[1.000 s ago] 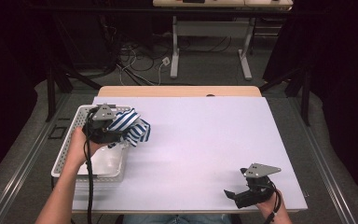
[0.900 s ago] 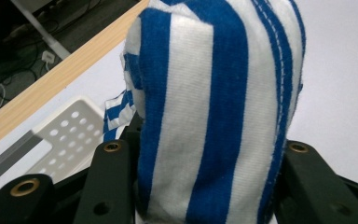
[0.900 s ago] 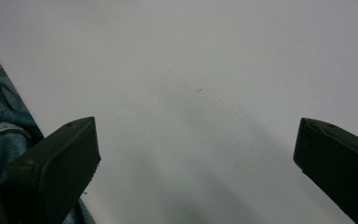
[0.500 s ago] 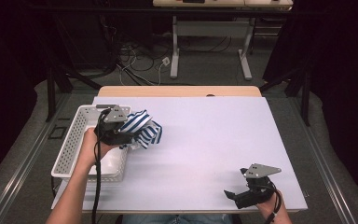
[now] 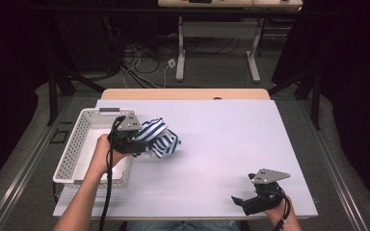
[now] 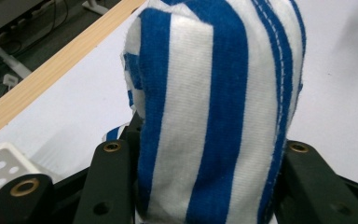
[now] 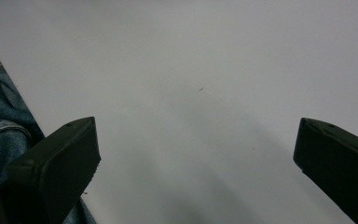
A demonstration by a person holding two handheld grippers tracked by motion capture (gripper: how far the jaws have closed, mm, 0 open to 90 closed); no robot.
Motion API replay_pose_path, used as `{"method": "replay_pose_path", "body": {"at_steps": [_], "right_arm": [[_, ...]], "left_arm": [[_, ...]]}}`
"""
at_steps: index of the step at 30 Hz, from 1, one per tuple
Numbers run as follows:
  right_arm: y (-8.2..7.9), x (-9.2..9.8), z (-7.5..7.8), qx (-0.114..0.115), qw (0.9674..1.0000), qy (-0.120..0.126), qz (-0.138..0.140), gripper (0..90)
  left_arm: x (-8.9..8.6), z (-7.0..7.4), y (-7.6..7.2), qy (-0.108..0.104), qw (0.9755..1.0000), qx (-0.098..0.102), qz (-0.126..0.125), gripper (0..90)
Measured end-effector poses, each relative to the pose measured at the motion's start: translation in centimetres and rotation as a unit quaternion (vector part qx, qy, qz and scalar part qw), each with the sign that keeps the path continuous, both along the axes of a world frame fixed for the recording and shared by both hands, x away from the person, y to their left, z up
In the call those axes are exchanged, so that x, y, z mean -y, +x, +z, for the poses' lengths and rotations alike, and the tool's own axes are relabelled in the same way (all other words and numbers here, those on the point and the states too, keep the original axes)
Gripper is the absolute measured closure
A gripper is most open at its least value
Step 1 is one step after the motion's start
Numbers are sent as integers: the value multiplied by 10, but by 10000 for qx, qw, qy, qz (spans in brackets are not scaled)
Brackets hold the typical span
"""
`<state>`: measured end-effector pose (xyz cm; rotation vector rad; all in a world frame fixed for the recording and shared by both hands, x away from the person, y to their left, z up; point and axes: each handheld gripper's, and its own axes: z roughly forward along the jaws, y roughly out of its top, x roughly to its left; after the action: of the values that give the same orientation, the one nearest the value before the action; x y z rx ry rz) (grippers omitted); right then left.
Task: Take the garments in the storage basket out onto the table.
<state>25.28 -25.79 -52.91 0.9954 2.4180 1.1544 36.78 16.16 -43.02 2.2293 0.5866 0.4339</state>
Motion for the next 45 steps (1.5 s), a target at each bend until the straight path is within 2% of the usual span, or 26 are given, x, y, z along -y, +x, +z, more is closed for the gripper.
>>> {"method": "replay_pose_path", "body": {"at_steps": [2, 10, 14, 20, 21, 25, 29, 30, 45], "right_arm": [[-1, 0, 1, -50, 10000, -34, -18, 0], [-1, -1, 1, 9, 10000, -31, 25, 0], [-1, 0, 0, -1, 10000, -55, 53, 0], [-1, -1, 1, 7, 10000, -34, 43, 0], [-1, -1, 1, -17, 10000, -65, 45, 0], [-1, 0, 1, 0, 10000, -59, 16, 0], [-1, 0, 1, -7, 10000, -69, 42, 0], [-1, 0, 1, -63, 9999, -108, 49, 0], [0, 0, 1, -33, 9999, -90, 40, 0]], "left_arm": [[2, -2, 0, 0, 10000, -26, -22, 562], [14, -10, 0, 19, 9999, -76, -149, 561], [20, -13, 0, -25, 9998, -9, -177, 562], [28, -19, -1, 30, 9996, -80, -268, 562], [30, -21, 0, -19, 9996, -36, -263, 561], [34, -24, 0, 27, 9994, -70, -327, 561], [38, -28, -1, 14, 9994, -12, -353, 560], [40, -30, -1, -22, 9995, 0, -322, 560], [61, -51, 2, 117, 9990, -91, -432, 558]]}}
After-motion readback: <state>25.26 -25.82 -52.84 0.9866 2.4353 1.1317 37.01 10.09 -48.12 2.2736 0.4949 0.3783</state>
